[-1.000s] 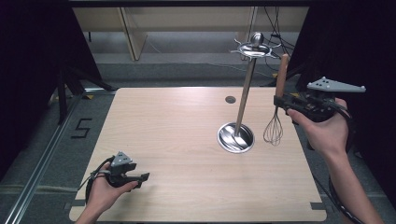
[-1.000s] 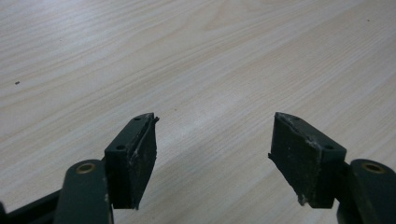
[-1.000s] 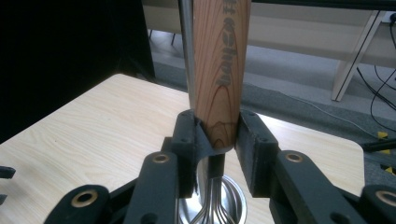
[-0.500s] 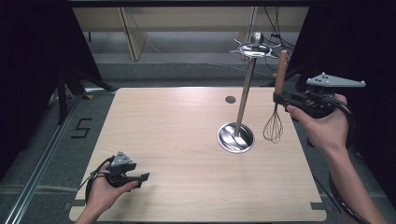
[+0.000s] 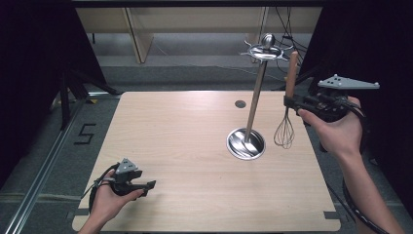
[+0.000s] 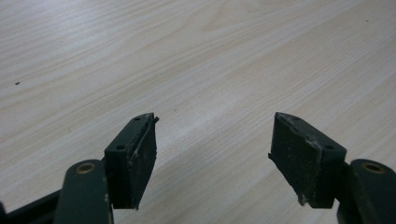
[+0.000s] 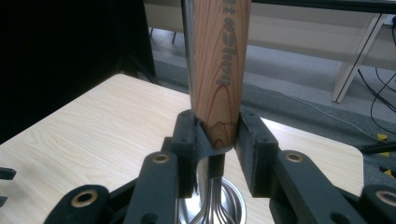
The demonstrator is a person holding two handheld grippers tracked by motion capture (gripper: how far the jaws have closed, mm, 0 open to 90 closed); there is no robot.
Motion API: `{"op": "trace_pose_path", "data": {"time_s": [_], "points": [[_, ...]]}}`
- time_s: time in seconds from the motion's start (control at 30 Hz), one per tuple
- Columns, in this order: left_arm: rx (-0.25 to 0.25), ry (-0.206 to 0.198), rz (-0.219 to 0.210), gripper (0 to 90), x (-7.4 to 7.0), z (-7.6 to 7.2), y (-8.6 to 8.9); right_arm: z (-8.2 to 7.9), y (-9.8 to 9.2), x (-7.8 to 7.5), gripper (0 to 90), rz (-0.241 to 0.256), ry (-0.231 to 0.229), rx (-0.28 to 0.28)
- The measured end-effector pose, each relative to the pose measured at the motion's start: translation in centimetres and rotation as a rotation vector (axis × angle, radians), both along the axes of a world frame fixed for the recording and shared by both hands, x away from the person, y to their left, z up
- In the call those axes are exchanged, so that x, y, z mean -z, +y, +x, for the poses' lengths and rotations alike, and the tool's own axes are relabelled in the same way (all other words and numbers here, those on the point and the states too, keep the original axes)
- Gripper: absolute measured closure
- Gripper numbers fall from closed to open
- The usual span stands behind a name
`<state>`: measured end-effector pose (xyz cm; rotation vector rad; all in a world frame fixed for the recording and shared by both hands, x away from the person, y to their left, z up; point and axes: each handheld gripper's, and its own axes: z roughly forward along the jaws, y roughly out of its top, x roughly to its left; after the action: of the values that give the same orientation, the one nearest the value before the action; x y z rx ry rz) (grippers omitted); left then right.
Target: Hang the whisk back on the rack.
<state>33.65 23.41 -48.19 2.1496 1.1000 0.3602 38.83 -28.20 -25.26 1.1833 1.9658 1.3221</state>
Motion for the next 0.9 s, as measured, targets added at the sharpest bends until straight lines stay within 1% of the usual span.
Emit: {"op": "trace_pose_path", "data": {"time_s": [0.03,0.13,0.17,0.2,0.23,0.27,0.33,0.4,0.47,0.5,0.57,0.6,0.67,0.7,0.77,0.8,0.83,0.87,0.9], "points": [[-0.001,0.004,0.001,30.8,-0.02,0.00,-0.01,0.01,0.02,0.00,70.8,-0.007,-0.012,0.012],[-0.001,-0.002,-0.003,30.8,0.01,0.00,-0.01,0.15,-0.07,-0.03,70.8,-0.020,-0.014,0.001],[-0.008,0.006,-0.013,30.8,0.06,-0.03,-0.05,0.13,0.07,-0.05,70.8,-0.011,0.003,0.007],[-0.008,0.006,-0.013,30.8,0.06,-0.03,-0.05,0.13,0.07,-0.05,70.8,-0.011,0.003,0.007],[0.004,0.006,0.010,30.8,-0.03,0.00,0.09,0.10,0.16,-0.10,70.8,-0.011,0.011,0.011],[0.009,0.001,0.014,30.8,-0.05,0.03,0.12,0.14,0.18,-0.12,70.8,-0.013,0.013,0.007],[0.006,0.004,0.010,30.8,-0.04,0.02,0.09,0.13,0.23,-0.16,70.8,-0.010,0.015,0.010],[-0.009,0.006,-0.017,30.8,0.09,-0.02,-0.07,0.33,0.23,-0.13,70.8,-0.019,-0.002,-0.003],[-0.001,0.008,-0.005,30.8,0.04,0.00,0.02,0.38,0.31,-0.16,70.8,-0.020,0.005,-0.001],[0.004,0.010,0.003,30.8,0.00,0.02,0.08,0.45,0.31,-0.13,70.8,-0.021,0.001,-0.006],[0.004,0.010,0.003,30.8,0.00,0.02,0.09,0.41,0.33,-0.16,70.8,-0.025,0.007,-0.001],[0.004,0.010,0.003,30.8,0.00,0.02,0.09,0.51,0.40,-0.08,70.8,-0.024,-0.005,0.001],[0.005,0.014,0.004,30.8,-0.01,0.03,0.10,0.64,0.37,-0.10,70.8,-0.031,-0.014,-0.008],[0.005,0.016,0.007,30.8,-0.03,0.03,0.10,0.59,0.44,-0.12,70.8,-0.022,-0.003,-0.003],[0.005,0.016,0.007,30.8,-0.04,0.04,0.11,0.64,0.46,-0.15,70.8,-0.024,-0.004,-0.004],[-0.009,0.011,-0.018,30.8,0.06,0.00,-0.06,0.59,0.51,-0.20,70.8,-0.017,0.007,-0.006],[-0.006,0.012,-0.013,30.7,0.04,0.01,-0.03,0.51,0.59,-0.24,70.7,-0.012,0.020,0.007],[-0.006,0.012,-0.013,30.8,0.04,0.01,-0.03,0.51,0.59,-0.24,70.7,-0.012,0.020,0.007],[-0.006,0.012,-0.012,30.8,0.05,0.01,-0.04,0.61,0.56,-0.21,70.8,-0.018,0.008,0.009]]}}
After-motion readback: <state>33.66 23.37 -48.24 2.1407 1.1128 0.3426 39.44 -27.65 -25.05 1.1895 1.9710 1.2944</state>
